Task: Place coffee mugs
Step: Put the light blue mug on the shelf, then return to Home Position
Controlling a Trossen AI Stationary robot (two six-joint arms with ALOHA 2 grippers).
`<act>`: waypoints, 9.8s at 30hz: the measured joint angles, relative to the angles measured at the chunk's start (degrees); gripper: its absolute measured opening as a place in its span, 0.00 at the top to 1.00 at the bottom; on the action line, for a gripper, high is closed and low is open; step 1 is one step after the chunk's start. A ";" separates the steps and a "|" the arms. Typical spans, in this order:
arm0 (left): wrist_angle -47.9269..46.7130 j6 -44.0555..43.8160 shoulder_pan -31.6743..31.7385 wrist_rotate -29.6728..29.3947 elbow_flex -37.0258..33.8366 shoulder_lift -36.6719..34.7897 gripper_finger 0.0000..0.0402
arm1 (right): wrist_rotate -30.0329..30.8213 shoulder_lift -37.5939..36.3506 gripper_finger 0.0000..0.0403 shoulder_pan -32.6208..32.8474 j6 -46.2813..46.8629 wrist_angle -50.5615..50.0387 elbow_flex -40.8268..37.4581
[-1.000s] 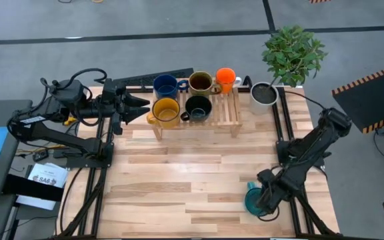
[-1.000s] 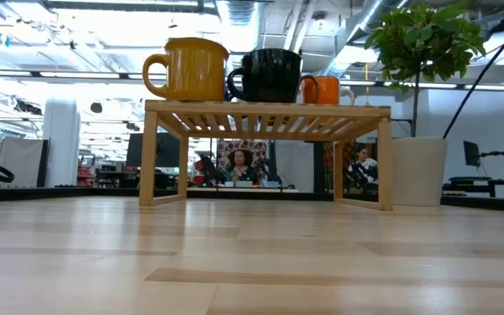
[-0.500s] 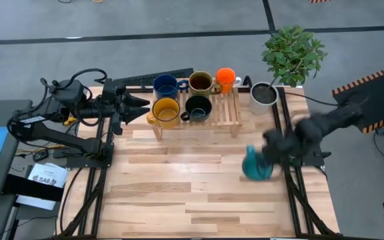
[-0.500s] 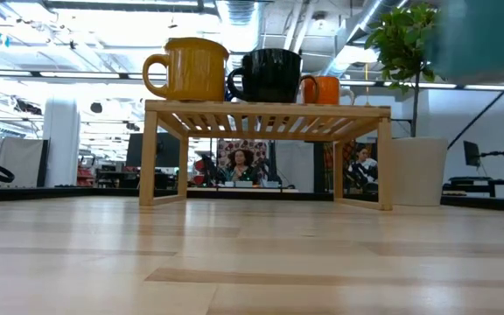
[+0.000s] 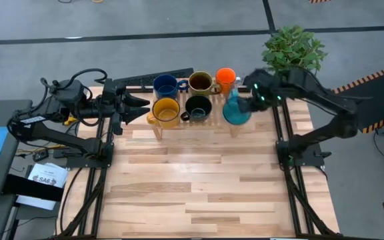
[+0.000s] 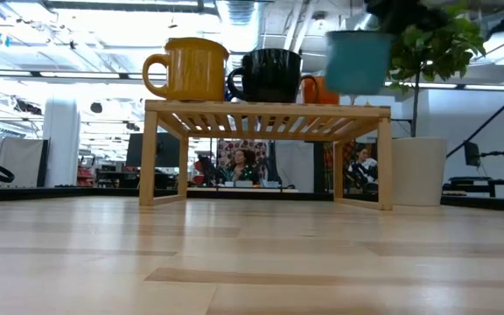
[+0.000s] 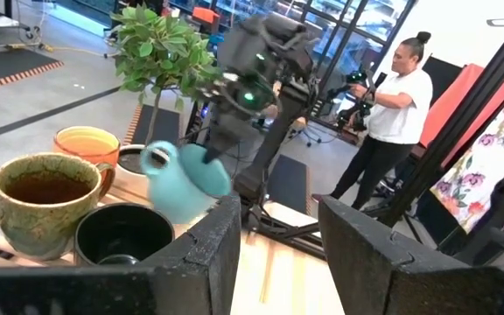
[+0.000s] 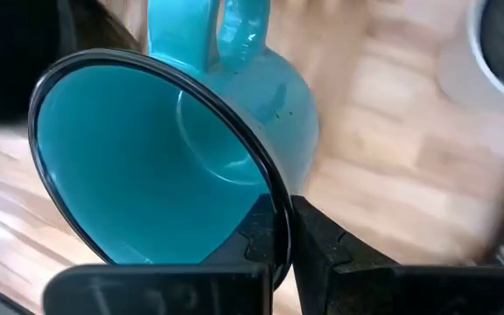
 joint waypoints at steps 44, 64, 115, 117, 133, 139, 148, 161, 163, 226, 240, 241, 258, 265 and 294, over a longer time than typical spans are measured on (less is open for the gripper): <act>0.96 3.45 0.00 -0.04 -0.89 -0.08 0.65 | -5.20 -4.04 0.58 -6.82 -15.96 -2.90 2.70; 24.20 10.43 -2.46 -0.90 -24.40 -7.22 0.72 | 12.09 -23.33 0.89 18.92 -17.65 39.27 -21.83; 38.51 -20.98 -2.69 3.92 -77.46 -46.93 1.00 | 6.87 -38.64 0.96 35.00 -21.57 46.53 -43.41; 35.66 -18.38 -2.69 1.07 -77.48 -46.91 1.00 | 6.89 -44.09 0.96 36.27 -21.99 49.23 -48.83; 31.42 3.41 -2.67 -16.81 -77.57 -46.93 1.00 | 8.62 -75.34 0.96 36.54 -26.74 70.57 -75.00; 32.04 17.60 -2.69 -13.13 -77.59 -46.95 1.00 | 8.51 -75.17 0.95 36.53 -25.60 69.28 -75.32; 27.67 18.40 -2.68 -12.28 -77.43 -46.57 1.00 | 8.39 -75.23 0.96 36.52 -28.20 66.86 -75.38; 25.58 17.90 -2.69 -12.31 -76.85 -46.16 1.00 | 8.48 -75.19 0.96 35.69 -38.25 79.39 -87.83; 25.51 17.84 -2.69 -12.31 -76.83 -46.16 1.00 | 9.10 -75.22 0.96 34.16 -41.25 80.53 -88.23; 28.23 17.55 -2.67 -12.98 -77.53 -52.81 1.00 | -1.75 -73.79 0.85 19.99 -38.93 83.60 -92.34; 28.24 17.57 -2.67 -13.00 -77.57 -52.81 1.00 | -1.79 -73.79 0.85 19.99 -39.00 83.69 -92.36; 28.25 17.57 -2.67 -13.00 -77.57 -52.81 1.00 | -1.79 -73.79 0.85 19.99 -39.00 83.70 -92.36; 28.25 17.57 -2.69 -13.00 -77.59 -52.81 1.00 | -1.79 -73.79 0.85 20.01 -38.97 83.71 -92.38; 28.24 17.57 -2.67 -13.00 -77.61 -52.81 1.00 | -1.79 -73.79 0.85 19.99 -38.97 83.71 -92.38; 28.25 17.57 -2.67 -13.00 -77.61 -52.81 1.00 | -1.79 -73.79 0.85 20.01 -38.95 83.73 -92.38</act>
